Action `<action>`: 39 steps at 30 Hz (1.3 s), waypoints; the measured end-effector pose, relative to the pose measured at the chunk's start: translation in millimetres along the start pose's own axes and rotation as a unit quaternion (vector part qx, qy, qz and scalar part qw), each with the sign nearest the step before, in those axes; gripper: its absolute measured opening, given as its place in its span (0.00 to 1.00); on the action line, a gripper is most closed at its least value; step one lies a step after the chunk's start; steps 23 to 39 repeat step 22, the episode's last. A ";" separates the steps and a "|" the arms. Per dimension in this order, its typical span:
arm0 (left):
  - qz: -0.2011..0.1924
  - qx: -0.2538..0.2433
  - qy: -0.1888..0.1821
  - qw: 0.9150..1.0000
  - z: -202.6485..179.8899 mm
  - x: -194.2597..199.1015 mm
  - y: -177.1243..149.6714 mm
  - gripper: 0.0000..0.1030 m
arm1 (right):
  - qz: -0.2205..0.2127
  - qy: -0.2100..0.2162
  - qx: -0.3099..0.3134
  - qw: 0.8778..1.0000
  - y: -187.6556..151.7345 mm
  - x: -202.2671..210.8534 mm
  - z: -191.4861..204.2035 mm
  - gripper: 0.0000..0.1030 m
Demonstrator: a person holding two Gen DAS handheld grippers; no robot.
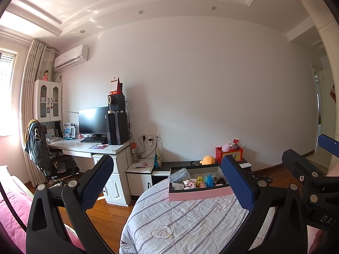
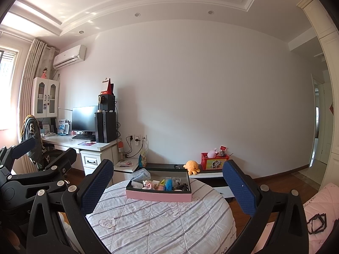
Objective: Organize rigid objects
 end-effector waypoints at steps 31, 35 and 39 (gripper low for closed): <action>0.002 0.001 -0.002 1.000 0.5 -1.6 -1.8 1.00 | -0.001 0.000 0.001 1.000 -1.4 0.3 0.9 1.00; 0.002 0.001 -0.002 1.000 0.5 -1.6 -1.8 1.00 | -0.001 0.000 0.001 1.000 -1.4 0.3 0.9 1.00; 0.002 0.001 -0.002 1.000 0.5 -1.6 -1.8 1.00 | -0.001 0.000 0.001 1.000 -1.4 0.3 0.9 1.00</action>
Point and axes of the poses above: each gripper's, at about its wrist camera, not at the fingertips, and x roughly against the way its jaws point, z to its left, y to its top, the point moved 9 cm from there along -x, roughly the way its jaws point, and after that the axes turned 14 degrees about -z, right-handed, at the moved point
